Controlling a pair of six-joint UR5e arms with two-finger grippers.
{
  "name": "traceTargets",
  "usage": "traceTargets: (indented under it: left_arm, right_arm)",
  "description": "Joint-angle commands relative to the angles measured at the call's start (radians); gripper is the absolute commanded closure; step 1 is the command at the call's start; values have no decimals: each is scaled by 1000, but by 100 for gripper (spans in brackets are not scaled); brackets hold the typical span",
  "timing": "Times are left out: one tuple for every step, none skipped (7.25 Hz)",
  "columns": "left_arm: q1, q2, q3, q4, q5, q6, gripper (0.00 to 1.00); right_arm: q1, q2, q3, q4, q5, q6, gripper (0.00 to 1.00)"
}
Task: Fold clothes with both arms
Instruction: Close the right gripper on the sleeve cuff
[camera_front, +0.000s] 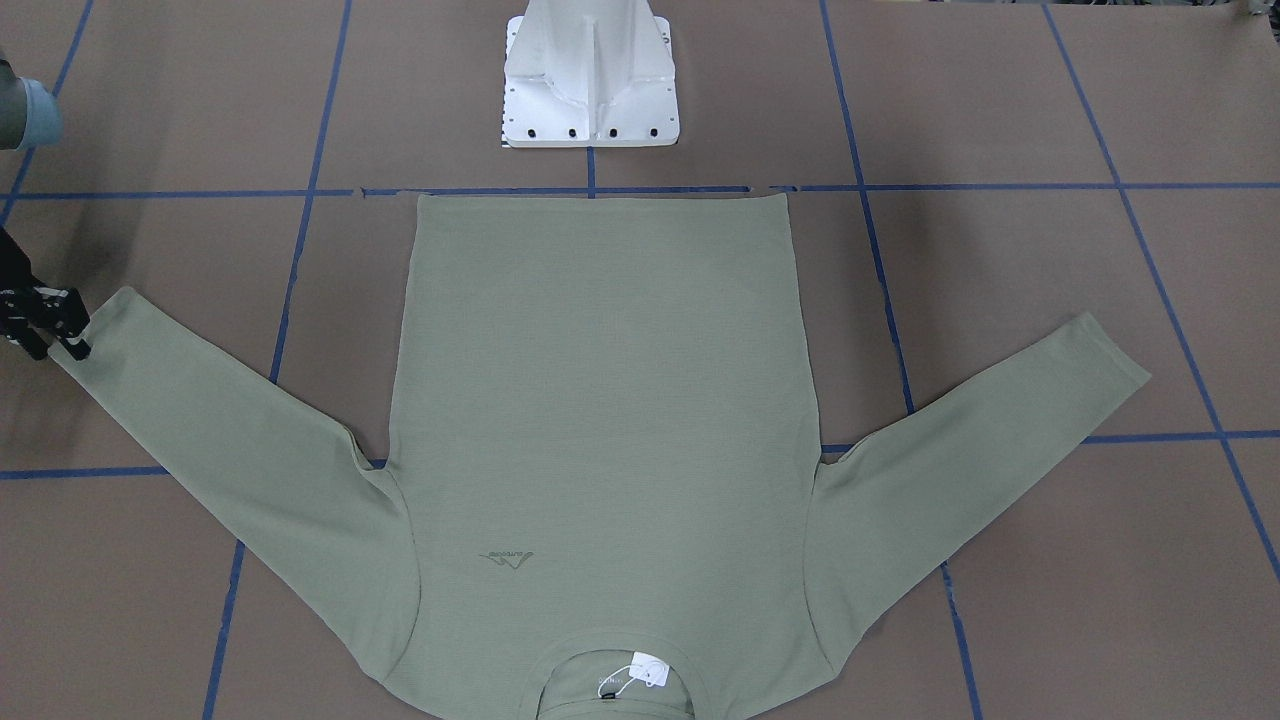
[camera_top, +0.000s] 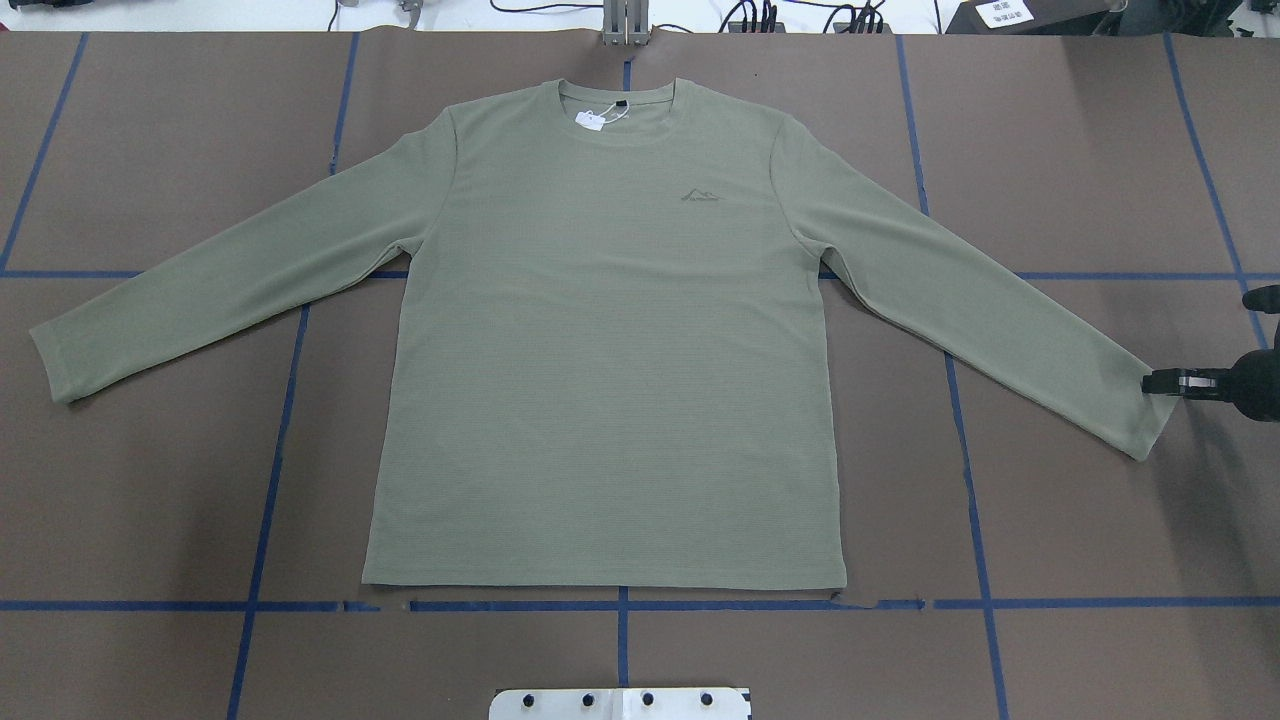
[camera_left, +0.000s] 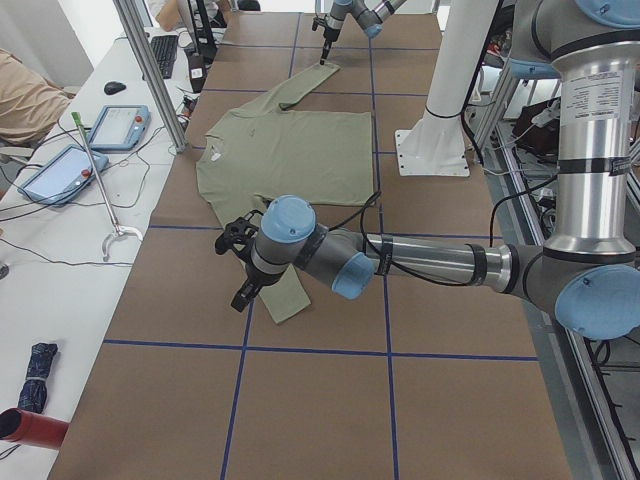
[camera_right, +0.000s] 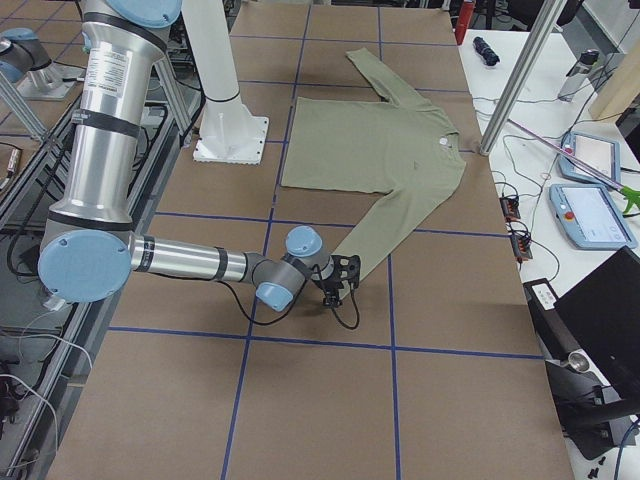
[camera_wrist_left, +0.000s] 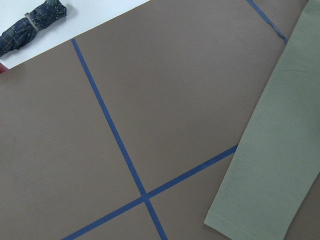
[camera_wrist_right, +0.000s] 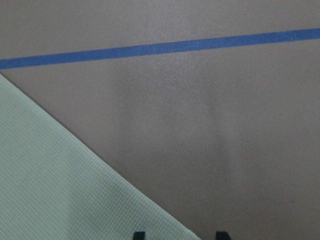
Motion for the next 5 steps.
traceTargets:
  left_arm:
    - [-1, 0, 1, 0, 0, 0, 0]
    - [-1, 0, -1, 0, 0, 0, 0]
    - [-1, -2, -1, 0, 0, 0, 0]
    - [-1, -2, -1, 0, 0, 0, 0]
    - [-1, -2, -1, 0, 0, 0, 0]
  right_arm:
    - [-3, 0, 2, 0, 0, 2, 74]
    - [-3, 2, 10, 0, 0, 4, 100]
    - [-3, 2, 22, 0, 0, 4, 100]
    - [-1, 2, 33, 0, 2, 4, 100]
    - [-1, 0, 57, -1, 5, 4, 100]
